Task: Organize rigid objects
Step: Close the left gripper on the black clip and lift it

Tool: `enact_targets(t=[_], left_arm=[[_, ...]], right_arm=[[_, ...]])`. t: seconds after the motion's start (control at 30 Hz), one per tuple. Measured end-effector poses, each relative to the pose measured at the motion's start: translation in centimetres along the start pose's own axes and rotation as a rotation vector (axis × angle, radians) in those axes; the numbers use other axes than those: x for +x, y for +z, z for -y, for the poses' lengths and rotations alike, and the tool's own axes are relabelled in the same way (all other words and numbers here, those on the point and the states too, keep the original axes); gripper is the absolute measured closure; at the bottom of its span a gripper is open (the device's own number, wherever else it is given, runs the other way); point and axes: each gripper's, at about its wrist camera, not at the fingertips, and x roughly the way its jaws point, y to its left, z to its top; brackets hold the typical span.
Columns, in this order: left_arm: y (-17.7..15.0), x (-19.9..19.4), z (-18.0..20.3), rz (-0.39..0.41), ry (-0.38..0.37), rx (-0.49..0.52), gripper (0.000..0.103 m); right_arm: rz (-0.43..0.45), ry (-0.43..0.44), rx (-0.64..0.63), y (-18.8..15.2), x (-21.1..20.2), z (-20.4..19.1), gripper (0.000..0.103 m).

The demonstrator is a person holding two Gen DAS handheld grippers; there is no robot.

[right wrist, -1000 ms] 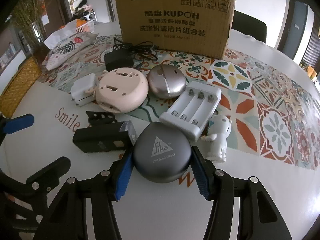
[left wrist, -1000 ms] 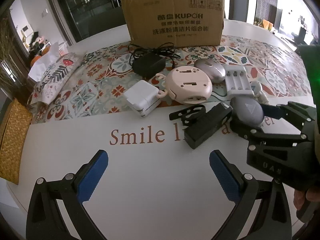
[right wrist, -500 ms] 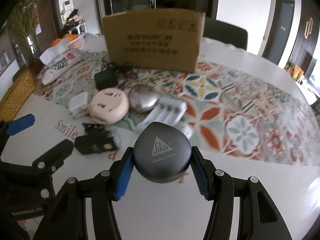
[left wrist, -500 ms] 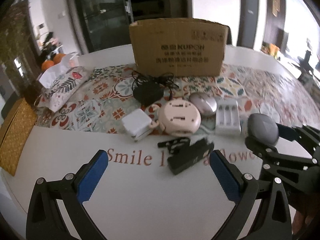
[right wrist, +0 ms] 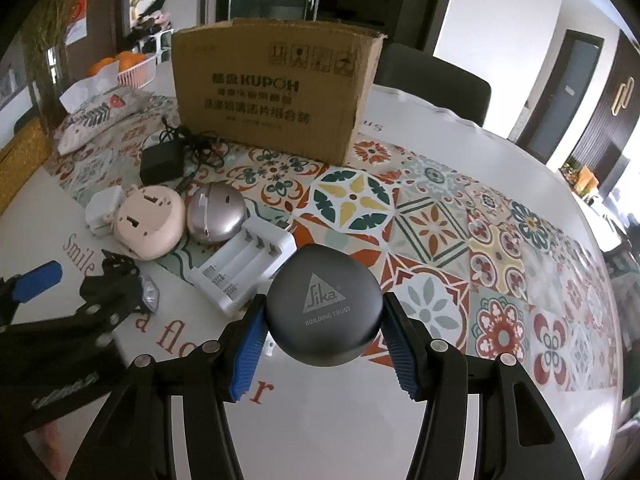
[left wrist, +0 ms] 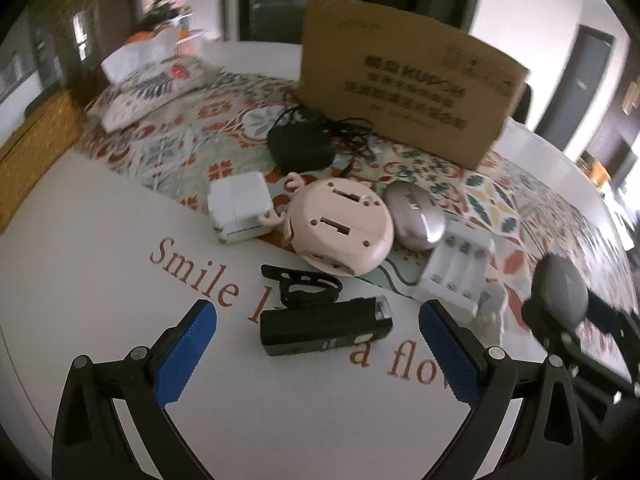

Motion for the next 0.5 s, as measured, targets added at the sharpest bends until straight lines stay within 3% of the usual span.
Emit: enact_targets(t=[0.2,0.5], left_arm=[[-0.5,1.8,0.0,-0.058,0.007,-0.08,0.006],[-0.5,2.4,0.3,-0.052,0.011,-0.012,0.03]], right_arm=[[-0.003,-0.004,-0.041,0.0,0.6,-0.6,0.046],[-0.023,0.01,-0.047,-0.2,1.3,-1.4,0.046]])
